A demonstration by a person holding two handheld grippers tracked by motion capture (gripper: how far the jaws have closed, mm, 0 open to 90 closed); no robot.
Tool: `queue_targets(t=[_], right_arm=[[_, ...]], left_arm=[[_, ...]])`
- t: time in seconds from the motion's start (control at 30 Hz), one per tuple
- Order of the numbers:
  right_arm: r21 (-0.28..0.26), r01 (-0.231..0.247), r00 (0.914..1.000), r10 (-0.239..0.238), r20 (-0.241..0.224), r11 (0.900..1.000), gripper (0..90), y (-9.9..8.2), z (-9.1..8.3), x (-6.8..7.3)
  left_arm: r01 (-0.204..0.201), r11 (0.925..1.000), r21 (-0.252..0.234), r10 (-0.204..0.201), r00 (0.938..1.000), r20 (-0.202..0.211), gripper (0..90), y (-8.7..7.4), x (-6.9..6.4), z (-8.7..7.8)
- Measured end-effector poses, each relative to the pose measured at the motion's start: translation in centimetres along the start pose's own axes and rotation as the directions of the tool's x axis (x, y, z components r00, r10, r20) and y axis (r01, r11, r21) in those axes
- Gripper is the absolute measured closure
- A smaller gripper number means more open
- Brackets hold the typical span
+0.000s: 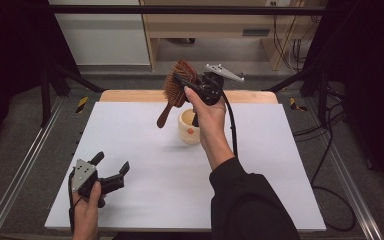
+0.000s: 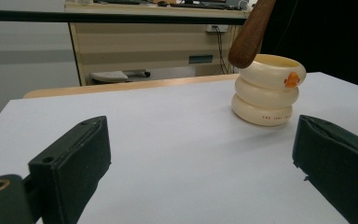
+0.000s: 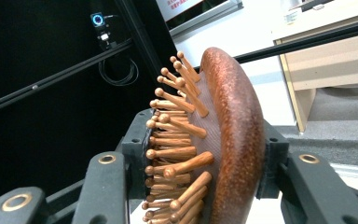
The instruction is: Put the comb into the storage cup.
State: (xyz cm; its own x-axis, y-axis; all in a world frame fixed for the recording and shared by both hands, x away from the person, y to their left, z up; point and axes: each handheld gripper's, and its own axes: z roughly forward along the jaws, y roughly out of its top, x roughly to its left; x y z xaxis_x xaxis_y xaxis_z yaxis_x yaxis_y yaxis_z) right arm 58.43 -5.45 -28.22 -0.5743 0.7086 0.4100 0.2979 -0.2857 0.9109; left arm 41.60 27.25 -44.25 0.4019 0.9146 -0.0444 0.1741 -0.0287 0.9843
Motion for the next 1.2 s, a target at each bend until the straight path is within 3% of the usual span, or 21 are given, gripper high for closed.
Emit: queue_targets(t=[0.37,1.2], right_arm=[[-0.005,0.006,0.9999,-0.006,0.015,1.0000,51.2,0.6,0.7,-0.4],[-0.027,0.023,0.9988,-0.022,0.043,0.9994,51.3,2.2,-0.3,-1.2]], left_arm=[[0.007,1.0000,-0.003,-0.007,1.0000,0.004,3.4,0.0,0.1,0.0],[0.001,1.0000,-0.002,-0.001,1.0000,0.000,3.5,0.0,0.3,0.0]])
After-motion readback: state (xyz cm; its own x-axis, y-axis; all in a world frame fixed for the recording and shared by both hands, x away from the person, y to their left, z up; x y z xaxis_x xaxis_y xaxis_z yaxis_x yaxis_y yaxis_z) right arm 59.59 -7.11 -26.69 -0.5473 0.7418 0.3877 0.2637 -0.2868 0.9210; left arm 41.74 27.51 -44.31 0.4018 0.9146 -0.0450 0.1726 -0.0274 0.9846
